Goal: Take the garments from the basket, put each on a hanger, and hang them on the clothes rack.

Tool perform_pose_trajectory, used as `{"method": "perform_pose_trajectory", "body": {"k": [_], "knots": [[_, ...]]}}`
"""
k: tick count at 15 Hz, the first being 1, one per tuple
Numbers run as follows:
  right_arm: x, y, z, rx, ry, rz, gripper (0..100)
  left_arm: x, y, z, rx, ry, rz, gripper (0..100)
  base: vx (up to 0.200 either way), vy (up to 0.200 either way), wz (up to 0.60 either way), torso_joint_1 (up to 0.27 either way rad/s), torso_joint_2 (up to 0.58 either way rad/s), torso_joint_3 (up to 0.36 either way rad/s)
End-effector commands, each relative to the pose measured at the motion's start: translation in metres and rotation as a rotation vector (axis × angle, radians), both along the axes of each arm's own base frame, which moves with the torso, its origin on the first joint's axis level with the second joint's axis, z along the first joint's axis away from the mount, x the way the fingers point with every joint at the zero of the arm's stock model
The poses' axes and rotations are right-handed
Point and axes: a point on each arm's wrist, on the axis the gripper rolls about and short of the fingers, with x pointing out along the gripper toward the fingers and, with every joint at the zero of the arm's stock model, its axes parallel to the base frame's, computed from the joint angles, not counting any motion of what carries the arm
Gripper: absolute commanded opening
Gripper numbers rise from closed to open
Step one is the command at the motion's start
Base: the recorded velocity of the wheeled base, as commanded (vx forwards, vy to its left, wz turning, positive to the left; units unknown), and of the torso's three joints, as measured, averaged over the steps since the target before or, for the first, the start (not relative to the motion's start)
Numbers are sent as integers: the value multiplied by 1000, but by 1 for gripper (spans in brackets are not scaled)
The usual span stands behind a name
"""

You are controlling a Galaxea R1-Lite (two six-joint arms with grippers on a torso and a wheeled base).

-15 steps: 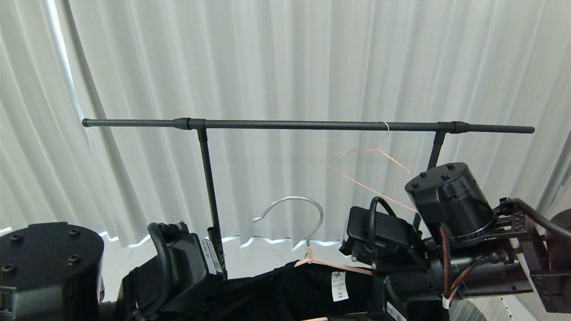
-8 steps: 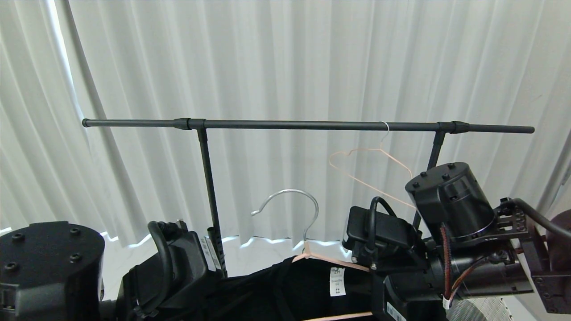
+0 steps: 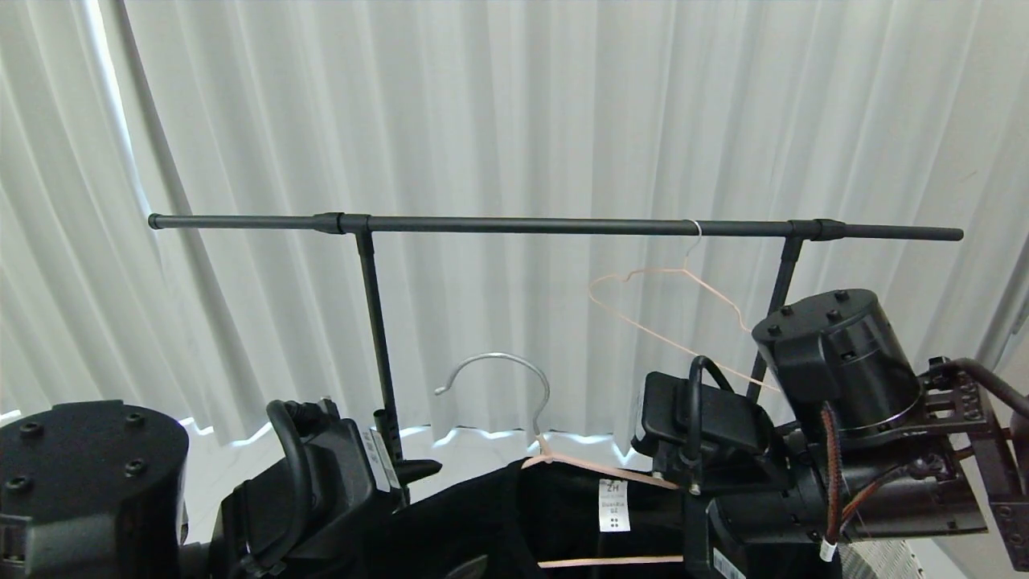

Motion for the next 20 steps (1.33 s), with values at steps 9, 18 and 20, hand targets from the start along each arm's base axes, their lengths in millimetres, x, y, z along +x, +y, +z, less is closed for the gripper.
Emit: {"method": "perform_pose_trajectory", "body": {"k": [9, 18, 20], "knots": [[-2, -54, 18, 107, -135, -118, 0, -7, 62, -39, 84, 69, 267, 100, 0, 0, 0, 0, 0, 0], [-25, -63, 32, 162, -182, -67, 0, 28, 64, -39, 106, 124, 384, 100, 0, 0, 0, 0, 0, 0], [-25, -62, 33, 163, -185, -64, 0, 31, 62, -40, 113, 128, 380, 0, 0, 0, 0, 0, 0, 0]]}}
